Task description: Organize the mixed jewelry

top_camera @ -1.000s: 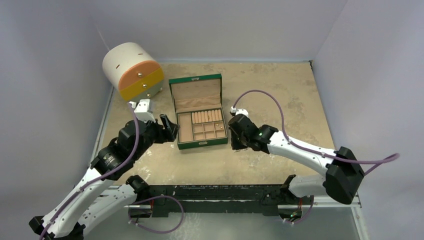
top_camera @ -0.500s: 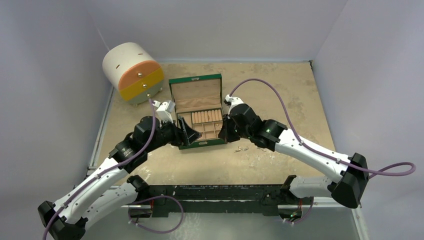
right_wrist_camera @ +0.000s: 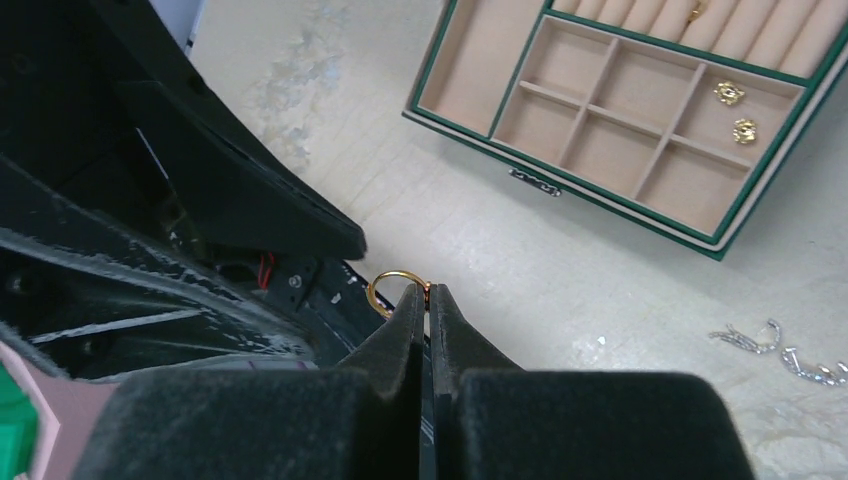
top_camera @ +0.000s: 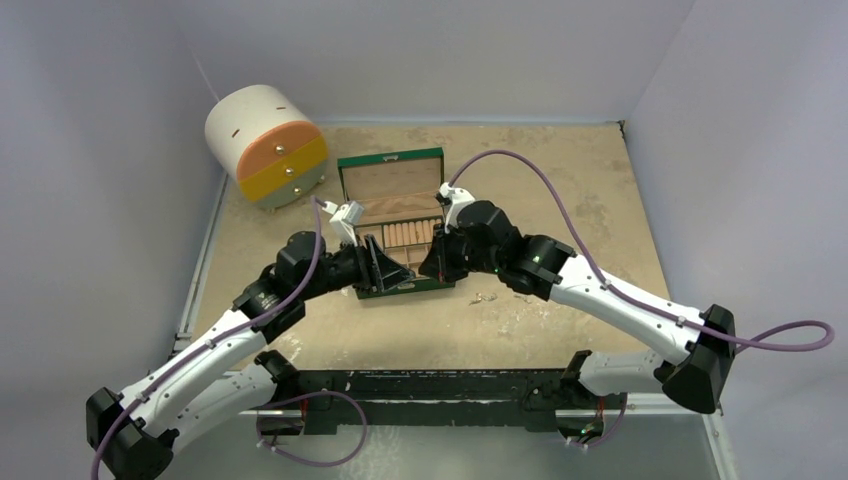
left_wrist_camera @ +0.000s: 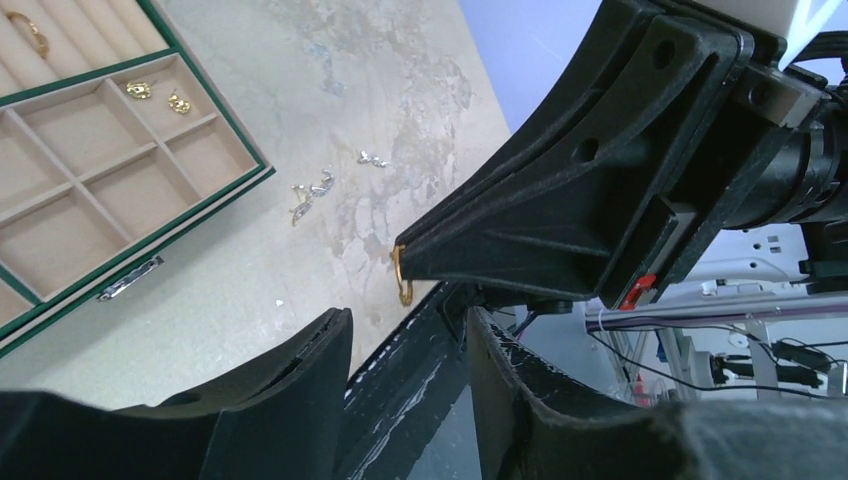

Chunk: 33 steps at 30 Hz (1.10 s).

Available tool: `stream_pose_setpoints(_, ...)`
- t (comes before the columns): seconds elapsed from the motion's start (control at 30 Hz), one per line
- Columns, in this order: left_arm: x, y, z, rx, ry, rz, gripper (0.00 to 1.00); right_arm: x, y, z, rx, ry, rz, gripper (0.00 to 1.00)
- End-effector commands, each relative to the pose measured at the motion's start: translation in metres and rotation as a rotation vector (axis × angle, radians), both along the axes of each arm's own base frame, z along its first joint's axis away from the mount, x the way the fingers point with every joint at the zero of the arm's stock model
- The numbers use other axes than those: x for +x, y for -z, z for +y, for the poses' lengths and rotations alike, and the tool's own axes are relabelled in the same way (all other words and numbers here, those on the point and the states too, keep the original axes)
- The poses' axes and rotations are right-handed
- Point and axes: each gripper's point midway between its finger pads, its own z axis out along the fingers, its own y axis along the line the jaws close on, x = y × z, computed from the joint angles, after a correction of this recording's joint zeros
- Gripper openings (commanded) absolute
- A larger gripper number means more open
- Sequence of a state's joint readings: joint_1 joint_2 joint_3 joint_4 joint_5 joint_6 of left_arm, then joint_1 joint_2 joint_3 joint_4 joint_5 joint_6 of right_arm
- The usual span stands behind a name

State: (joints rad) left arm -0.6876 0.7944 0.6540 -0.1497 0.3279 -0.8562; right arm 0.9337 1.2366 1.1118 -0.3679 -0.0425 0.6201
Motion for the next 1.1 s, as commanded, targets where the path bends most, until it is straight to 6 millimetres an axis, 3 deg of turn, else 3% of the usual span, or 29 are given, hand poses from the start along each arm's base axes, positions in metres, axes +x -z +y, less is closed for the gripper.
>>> stream_pose_setpoints(0.0, -0.001, -0.021, -0.009, -0.096, 0.036, -0.038, 0.43, -0.005, -0.030, 0.020, 0.078, -0.061, -0.046, 0.00)
stream_pose_setpoints(0.47, -0.002, -0.018, -0.010, -0.082, 0.051, -0.038, 0.21, -0.008, -0.034, 0.022, 0.090, -0.068, -0.077, 0.00)
stream_pose_setpoints(0.77, -0.003, -0.018, -0.010, -0.082, 0.055, -0.036, 0.15, -0.010, -0.042, 0.021, 0.122, -0.067, -0.099, 0.00)
stream_pose_setpoints(0.9, -0.001, -0.015, -0.008, -0.064, 0.039, -0.034, 0.00, -0.011, -0.045, 0.022, 0.130, -0.073, -0.106, 0.00)
stream_pose_setpoints(1.07, 0.001, -0.018, -0.007, -0.067, 0.028, -0.041, 0.00, -0.014, -0.046, 0.021, 0.136, -0.083, -0.110, 0.00)
